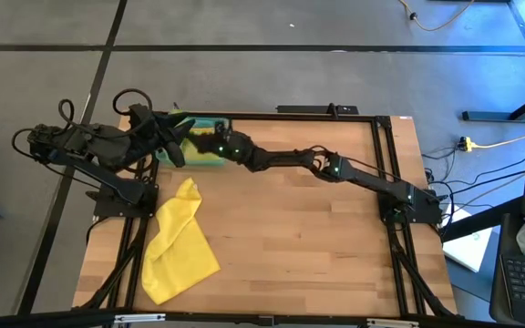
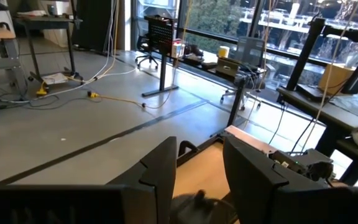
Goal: Fold microfiber towels
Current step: Stack the folded green microfiber cloth on top of the yellow microfiber cloth in the blue bin
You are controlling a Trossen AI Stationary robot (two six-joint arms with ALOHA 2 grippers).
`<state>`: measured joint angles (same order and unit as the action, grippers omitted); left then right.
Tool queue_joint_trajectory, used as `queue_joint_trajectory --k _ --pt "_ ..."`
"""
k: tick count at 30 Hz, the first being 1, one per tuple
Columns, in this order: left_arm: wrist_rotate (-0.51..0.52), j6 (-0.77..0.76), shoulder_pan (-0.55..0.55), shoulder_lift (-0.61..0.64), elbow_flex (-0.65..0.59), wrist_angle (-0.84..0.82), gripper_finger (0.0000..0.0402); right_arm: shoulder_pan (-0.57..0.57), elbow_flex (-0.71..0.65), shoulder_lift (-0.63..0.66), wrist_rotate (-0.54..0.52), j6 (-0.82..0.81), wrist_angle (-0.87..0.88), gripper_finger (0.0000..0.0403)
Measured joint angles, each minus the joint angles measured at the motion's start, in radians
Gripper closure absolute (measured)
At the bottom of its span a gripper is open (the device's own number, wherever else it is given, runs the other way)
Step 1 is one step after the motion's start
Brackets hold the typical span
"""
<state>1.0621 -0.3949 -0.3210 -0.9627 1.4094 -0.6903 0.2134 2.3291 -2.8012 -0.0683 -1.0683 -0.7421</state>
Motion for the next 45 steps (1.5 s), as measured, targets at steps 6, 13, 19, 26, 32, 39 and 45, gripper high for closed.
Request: queue_joint_trajectory --k 6,13,19,26,32,39,45 --pt "0.0 -0.004 0.0 0.0 0.0 -0.007 0.0276 0.015 0.002 0.005 -0.038 -0.224 -0.106 0.0388" --pt "0.0 0.038 0.0 0.0 0.0 -0.01 0.0276 0.027 0.009 0.003 0.12 -0.169 0.136 0.0388" --pt "-0.005 0.039 0.0 0.0 0.0 -0.016 0.0276 0.049 0.024 0.042 0.216 0.06 0.476 0.0388" --pt "-0.007 0.04 0.0 0.0 0.0 -0.034 0.0276 0.063 0.03 0.18 0.24 0.464 0.923 0.0388" --pt "-0.006 0.04 0.0 0.0 0.0 -0.035 0.0276 0.09 0.026 0.232 0.134 0.618 1.179 0.0388" --pt "-0.005 0.037 0.0 0.0 0.0 -0.034 0.0276 0.127 0.026 0.235 0.092 0.626 1.199 0.0388" --pt "-0.005 0.015 0.0 0.0 0.0 -0.034 0.0276 0.155 0.026 0.235 0.055 0.656 1.193 0.0388"
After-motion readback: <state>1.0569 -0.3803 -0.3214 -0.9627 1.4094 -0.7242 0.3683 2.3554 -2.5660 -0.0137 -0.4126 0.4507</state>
